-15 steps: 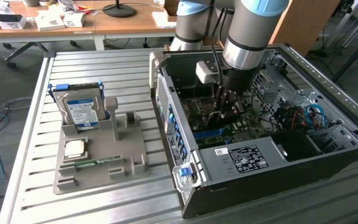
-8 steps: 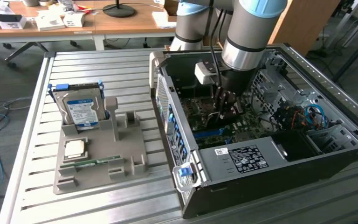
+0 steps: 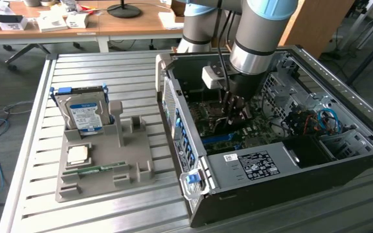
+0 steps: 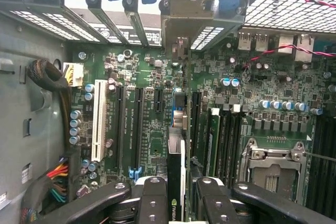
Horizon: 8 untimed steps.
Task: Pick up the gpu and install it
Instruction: 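Insert the gpu into the slot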
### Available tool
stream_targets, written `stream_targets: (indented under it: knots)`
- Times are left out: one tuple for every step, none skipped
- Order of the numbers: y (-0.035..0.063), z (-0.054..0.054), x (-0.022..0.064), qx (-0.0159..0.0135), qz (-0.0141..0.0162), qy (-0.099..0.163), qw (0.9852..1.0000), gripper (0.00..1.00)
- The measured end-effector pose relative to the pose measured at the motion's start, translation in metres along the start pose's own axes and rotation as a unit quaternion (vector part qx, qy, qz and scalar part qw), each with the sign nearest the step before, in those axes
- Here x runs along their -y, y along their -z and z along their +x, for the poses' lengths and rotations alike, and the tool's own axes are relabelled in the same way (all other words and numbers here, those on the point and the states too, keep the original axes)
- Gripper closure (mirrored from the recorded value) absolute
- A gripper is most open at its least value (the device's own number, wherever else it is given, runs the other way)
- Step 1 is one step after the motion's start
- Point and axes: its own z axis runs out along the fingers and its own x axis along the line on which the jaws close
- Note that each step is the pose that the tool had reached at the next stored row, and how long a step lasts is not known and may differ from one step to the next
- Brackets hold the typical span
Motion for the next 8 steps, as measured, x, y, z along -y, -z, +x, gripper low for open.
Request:
stream_targets:
  knots:
    - [-0.0002, -0.0002, -0.0001, 0.0001, 0.0001, 0.000, 1.0000, 0.74]
    - [-0.0005, -0.0004, -0.0004, 0.0002, 0.0001, 0.000, 1.0000, 0.74]
    - [-0.0006, -0.0006, -0.0005, 0.0002, 0.0001, 0.000, 1.0000, 0.74]
    - [-0.0006, -0.0006, -0.0006, 0.0001, 0.0000, 0.000, 1.0000, 0.74]
    - [-0.0006, -0.0006, -0.0006, 0.0000, 0.0000, 0.000, 1.0000, 0.74]
    - [-0.0011, -0.0006, -0.0008, 0.0001, 0.0001, 0.000, 1.0000, 0.74]
    - [-0.0016, -0.0007, -0.0012, 0.0002, 0.0001, 0.000, 1.0000, 0.74]
    - [-0.0019, -0.0007, -0.0015, 0.0001, 0.0001, 0.000, 1.0000, 0.74]
